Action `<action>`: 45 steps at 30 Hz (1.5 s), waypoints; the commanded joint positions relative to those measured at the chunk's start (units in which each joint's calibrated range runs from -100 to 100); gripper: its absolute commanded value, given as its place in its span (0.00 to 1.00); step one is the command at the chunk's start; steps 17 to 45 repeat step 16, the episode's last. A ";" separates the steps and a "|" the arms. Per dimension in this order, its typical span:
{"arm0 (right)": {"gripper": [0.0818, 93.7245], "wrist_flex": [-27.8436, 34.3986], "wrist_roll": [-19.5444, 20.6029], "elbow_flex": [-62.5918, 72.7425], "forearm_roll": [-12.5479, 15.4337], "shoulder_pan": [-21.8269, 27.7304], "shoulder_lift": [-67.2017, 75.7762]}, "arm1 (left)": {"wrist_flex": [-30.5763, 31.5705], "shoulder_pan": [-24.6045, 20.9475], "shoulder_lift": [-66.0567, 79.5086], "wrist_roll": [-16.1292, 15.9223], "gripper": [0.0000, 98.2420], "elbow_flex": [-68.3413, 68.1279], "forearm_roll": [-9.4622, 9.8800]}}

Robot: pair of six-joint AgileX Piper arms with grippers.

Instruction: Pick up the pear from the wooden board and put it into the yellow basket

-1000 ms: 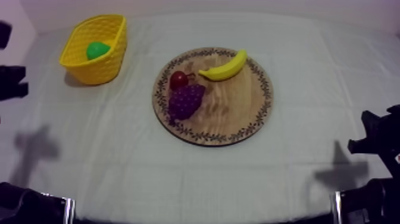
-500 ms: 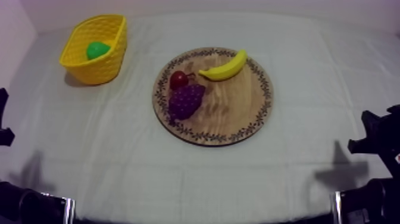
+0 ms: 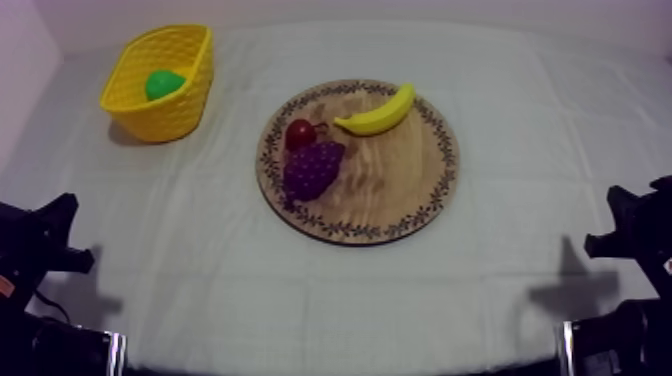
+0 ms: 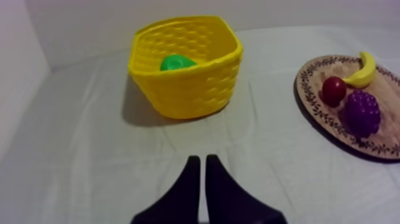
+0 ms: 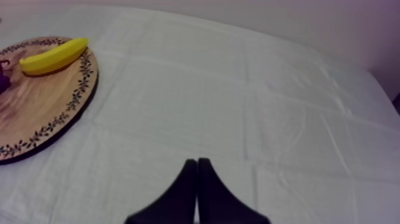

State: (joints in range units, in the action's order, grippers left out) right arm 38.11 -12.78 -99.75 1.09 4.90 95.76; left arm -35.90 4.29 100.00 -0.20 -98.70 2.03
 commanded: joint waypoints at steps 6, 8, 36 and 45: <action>0.00 -0.04 0.01 -0.03 0.01 0.00 -0.01 | 1.63 0.14 0.00 9.48 0.00 -0.67 0.00; 0.00 -0.04 0.01 -0.03 0.01 0.00 -0.01 | 1.71 0.15 0.00 9.78 0.00 -0.71 0.00; 0.00 -0.04 0.01 -0.03 0.01 0.00 -0.01 | 1.78 0.16 0.00 10.02 0.00 -0.74 0.00; 0.00 -0.04 0.01 -0.03 0.01 0.00 -0.01 | 1.78 0.16 0.00 10.02 0.00 -0.74 0.00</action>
